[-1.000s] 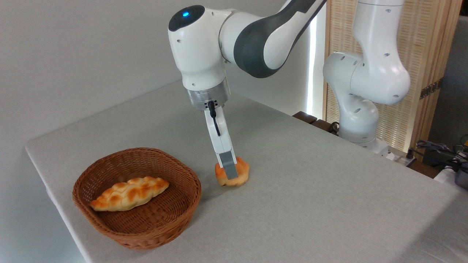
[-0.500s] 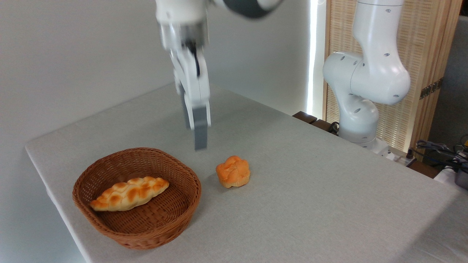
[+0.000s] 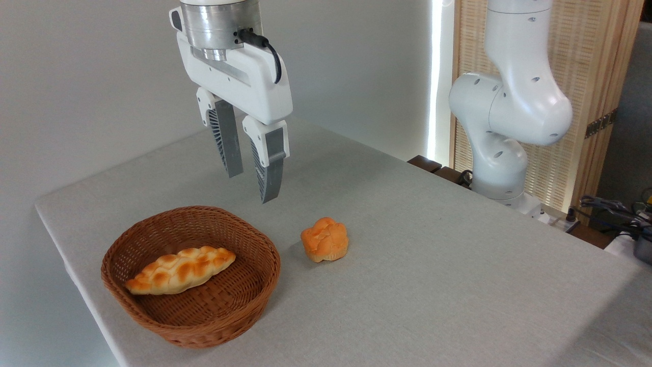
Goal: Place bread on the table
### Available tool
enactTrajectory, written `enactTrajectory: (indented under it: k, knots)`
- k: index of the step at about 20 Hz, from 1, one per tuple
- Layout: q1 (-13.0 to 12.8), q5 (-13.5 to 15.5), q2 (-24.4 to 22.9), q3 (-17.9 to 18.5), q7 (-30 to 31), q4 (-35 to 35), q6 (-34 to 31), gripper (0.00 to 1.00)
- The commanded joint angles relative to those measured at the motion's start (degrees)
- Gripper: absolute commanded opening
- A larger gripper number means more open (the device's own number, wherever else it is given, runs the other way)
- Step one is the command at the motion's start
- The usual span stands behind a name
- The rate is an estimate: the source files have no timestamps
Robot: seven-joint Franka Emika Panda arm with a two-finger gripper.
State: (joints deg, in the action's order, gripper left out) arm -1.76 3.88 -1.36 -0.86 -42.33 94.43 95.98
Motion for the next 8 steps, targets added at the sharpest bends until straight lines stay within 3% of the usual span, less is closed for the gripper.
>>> enactTrajectory:
  k: [1, 8]
  knots:
    - [0.01, -3.08, 0.39, -0.28, 0.49, -1.7, -2.9, 1.0]
    - [0.01, -3.53, 0.39, 0.07, 0.76, -1.62, -2.99, 1.0]
